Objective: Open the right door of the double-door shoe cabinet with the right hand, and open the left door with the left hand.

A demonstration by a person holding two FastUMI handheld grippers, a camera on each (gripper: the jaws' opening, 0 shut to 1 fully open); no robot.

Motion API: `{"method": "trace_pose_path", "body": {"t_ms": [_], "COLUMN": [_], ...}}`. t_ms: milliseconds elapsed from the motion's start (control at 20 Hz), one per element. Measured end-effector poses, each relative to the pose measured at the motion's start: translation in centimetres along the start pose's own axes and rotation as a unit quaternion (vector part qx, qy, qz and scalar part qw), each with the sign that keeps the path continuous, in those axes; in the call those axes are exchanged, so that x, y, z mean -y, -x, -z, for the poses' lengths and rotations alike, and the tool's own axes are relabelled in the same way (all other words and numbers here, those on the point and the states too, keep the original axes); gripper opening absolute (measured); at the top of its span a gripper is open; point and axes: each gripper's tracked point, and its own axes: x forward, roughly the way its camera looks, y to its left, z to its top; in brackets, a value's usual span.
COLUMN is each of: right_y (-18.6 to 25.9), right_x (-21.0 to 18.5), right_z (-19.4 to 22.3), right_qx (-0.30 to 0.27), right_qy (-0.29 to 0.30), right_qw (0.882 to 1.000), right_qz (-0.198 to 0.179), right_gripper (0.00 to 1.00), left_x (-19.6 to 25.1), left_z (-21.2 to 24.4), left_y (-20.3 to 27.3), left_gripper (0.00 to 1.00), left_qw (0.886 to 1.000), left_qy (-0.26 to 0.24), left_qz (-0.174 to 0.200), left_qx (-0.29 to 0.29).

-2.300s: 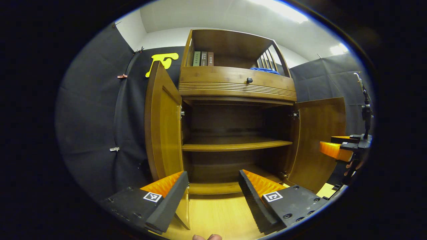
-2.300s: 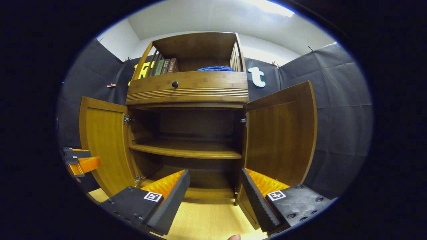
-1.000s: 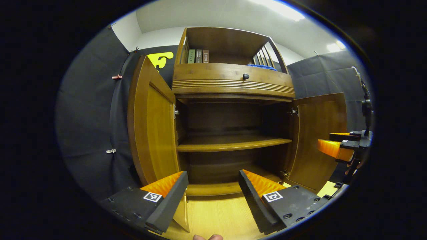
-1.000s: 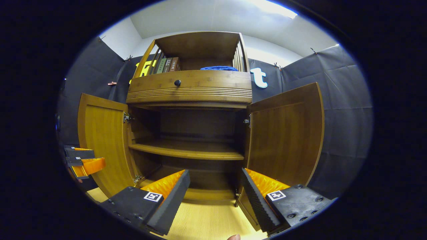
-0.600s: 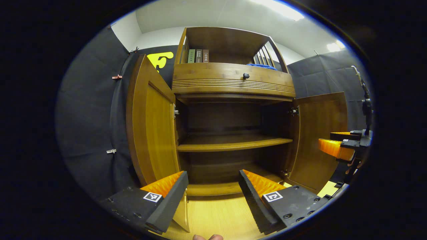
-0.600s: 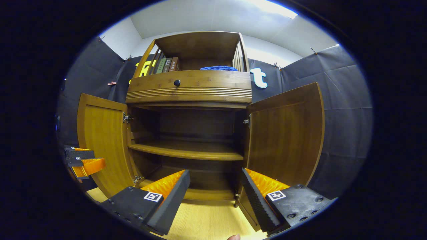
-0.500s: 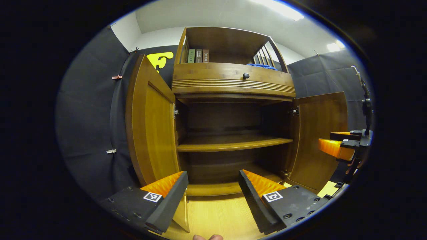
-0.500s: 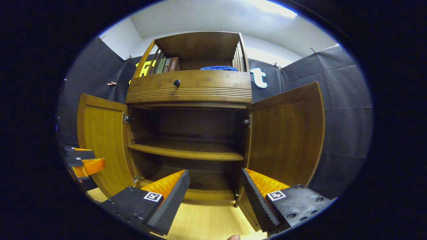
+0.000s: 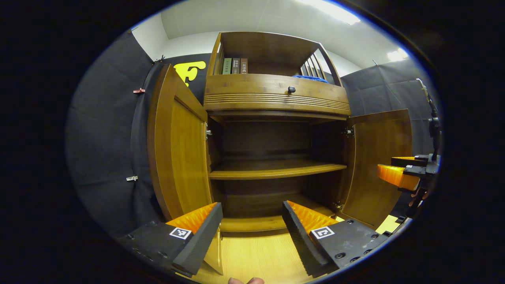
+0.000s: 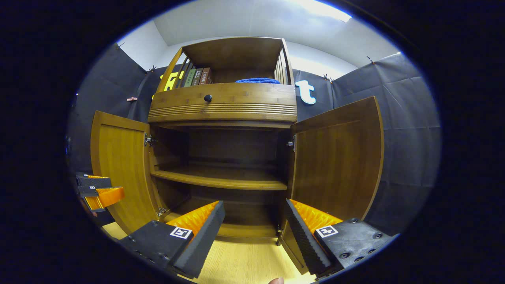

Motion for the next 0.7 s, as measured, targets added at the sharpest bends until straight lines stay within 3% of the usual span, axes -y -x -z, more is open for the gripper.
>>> {"method": "trace_pose_path", "body": {"t_ms": [700], "right_y": [-0.03], "right_x": [0.31], "right_z": [-0.56], "right_qx": [0.006], "right_qy": [-0.001], "right_qw": [1.000], "right_qz": [-0.001], "right_gripper": [0.98], "left_x": [0.23], "left_z": [-0.20], "left_y": [0.08], "left_gripper": [0.94], "left_qw": [1.000], "left_qy": [-0.002], "left_qz": [-0.004], "left_qx": [0.001]}}
